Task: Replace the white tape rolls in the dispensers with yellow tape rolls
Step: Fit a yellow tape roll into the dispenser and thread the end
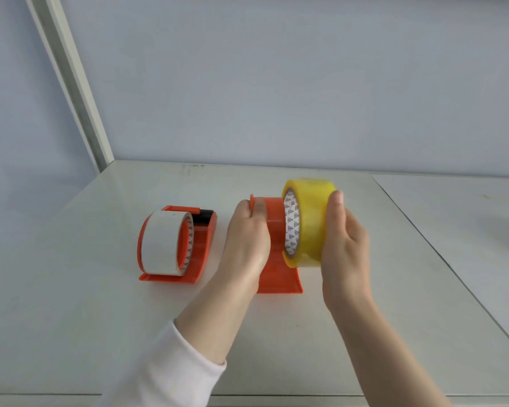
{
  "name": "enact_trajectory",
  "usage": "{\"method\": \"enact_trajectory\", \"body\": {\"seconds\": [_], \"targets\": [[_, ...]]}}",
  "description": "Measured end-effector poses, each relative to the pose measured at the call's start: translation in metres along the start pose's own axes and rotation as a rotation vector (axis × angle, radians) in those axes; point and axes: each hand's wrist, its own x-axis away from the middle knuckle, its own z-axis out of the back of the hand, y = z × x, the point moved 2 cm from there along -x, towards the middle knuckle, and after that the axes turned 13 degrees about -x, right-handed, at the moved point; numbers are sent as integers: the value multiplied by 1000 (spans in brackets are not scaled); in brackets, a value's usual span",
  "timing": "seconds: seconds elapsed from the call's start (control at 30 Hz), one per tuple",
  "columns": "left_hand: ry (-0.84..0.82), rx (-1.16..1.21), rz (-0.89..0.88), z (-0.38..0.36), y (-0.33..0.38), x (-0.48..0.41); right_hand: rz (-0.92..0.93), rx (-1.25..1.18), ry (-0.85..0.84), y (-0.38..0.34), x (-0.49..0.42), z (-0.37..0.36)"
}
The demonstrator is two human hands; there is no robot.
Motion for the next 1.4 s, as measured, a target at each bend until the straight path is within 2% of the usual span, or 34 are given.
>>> {"method": "enact_trajectory", "body": {"seconds": [0.13,0.33,0.5,0.7,0.87,1.13,1.2,1.3,1.4], "targets": [[-1,31,-46,1,4,6,-51,85,-19,-2,4,-13],[-93,32,-105,0,-3,11,-252,123,-147,14,8,-22],[-106,44,-150,7,-18,12,-274,82,-234,32,10,-32],[-278,34,-256,15,-41,18,-234,-50,-300,47,27,-25],[-352,71,-332,21,-49,27,-204,-17,-409,52,38,-16],[-463,36,-252,25,-44,24,-214,54,-461,48,37,-12],[-456,19,-218,24,-39,20,-217,58,-460,46,32,-10],[-348,2,-195,20,-34,14,-224,76,-470,43,23,-7],[-287,-2,-191,17,-33,12,-75,109,-389,33,9,-2]]}}
